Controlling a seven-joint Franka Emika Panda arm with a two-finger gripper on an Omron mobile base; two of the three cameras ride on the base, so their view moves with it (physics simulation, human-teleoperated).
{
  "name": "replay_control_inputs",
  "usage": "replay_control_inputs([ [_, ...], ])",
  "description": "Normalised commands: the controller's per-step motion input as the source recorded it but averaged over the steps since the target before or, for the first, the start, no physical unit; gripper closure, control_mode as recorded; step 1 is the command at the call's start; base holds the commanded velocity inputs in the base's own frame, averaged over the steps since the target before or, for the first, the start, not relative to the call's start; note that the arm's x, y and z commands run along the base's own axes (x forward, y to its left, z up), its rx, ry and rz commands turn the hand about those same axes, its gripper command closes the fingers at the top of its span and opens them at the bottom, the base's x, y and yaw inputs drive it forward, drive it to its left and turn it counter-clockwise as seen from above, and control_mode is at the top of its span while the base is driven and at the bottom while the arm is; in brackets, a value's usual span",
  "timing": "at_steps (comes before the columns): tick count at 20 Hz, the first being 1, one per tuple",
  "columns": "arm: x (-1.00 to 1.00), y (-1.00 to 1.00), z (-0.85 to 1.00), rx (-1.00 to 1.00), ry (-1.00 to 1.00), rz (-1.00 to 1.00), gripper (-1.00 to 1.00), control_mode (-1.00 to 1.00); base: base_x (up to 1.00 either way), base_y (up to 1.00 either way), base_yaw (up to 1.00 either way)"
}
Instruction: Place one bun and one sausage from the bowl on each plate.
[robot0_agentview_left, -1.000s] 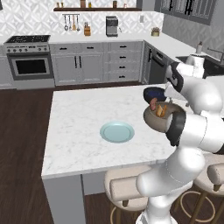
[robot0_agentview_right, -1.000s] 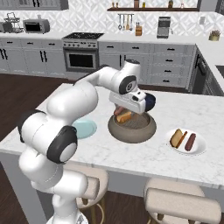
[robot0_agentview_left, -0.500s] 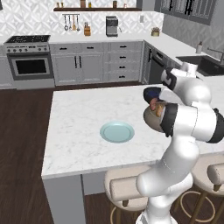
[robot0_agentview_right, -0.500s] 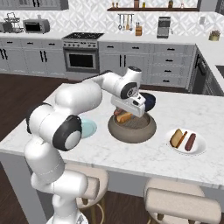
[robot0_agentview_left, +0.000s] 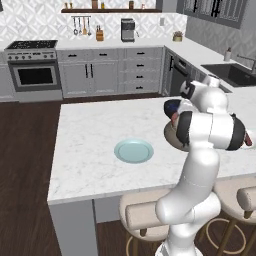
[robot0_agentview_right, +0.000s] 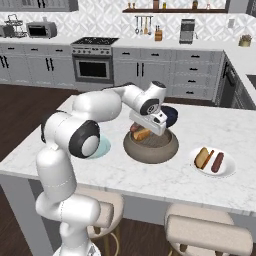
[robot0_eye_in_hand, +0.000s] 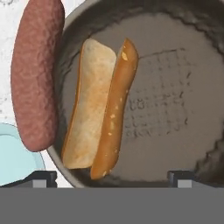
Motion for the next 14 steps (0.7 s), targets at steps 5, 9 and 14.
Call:
replay_control_inputs([
  [5, 0.28, -0.04, -0.27, 0.08, 0.00, 0.00, -1.00, -1.00, 0.00, 0.00, 0.00],
  [9, 0.06, -0.02, -0.27, 0.04, 0.00, 0.00, -1.00, -1.00, 0.00, 0.00, 0.00],
  [14, 0.00, 0.00, -0.25, 0.00, 0.00, 0.00, -1.00, -1.00, 0.00, 0.00, 0.00],
])
